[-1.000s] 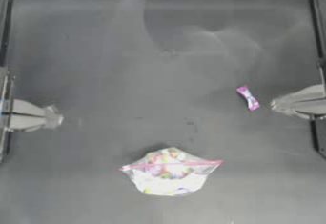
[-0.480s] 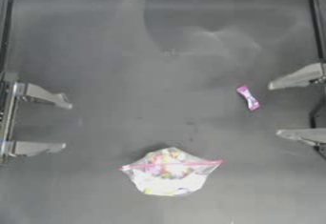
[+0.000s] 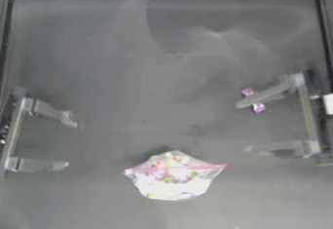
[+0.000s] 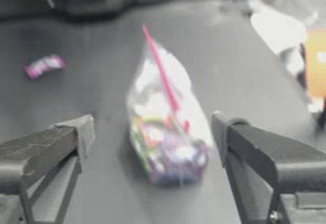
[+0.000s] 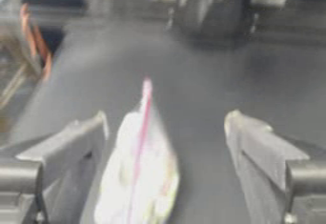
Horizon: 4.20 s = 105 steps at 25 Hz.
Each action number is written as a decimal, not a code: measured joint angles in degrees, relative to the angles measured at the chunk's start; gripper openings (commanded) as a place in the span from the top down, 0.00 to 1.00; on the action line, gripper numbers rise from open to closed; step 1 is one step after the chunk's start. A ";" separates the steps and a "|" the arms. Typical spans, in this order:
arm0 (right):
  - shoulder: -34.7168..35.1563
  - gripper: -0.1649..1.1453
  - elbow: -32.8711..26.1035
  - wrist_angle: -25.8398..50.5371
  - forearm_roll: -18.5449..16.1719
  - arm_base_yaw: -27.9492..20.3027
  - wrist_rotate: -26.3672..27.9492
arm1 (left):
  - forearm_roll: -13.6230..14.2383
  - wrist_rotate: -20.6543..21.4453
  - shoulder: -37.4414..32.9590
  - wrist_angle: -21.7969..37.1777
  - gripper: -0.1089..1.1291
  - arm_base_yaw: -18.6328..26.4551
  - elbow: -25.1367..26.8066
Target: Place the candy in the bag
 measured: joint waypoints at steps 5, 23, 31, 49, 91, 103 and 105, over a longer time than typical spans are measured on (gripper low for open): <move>9.14 0.11 -10.90 12.30 -0.62 1.14 1.93 | -0.70 0.09 0.70 0.79 0.10 0.70 0.00; 33.05 0.11 -37.09 33.57 -10.37 6.77 11.25 | -1.14 0.09 0.70 2.55 0.10 3.96 1.85; 38.76 0.11 -42.28 35.77 -8.44 6.86 11.07 | -1.23 0.09 0.62 2.55 0.10 3.96 2.55; 48.25 0.11 -50.89 39.90 -7.03 6.59 8.44 | -1.76 0.09 0.35 2.37 0.10 3.96 3.60; 61.17 0.23 -64.86 49.13 -8.17 4.92 4.83 | -2.11 0.09 0.35 0.62 0.10 3.96 5.63; 63.02 0.23 -66.18 49.39 -8.26 4.92 4.83 | -2.11 0.09 0.26 0.62 0.10 3.96 5.54; 63.37 0.23 -66.36 49.39 -8.26 4.92 4.75 | -2.11 0.00 0.26 0.62 0.10 4.04 5.63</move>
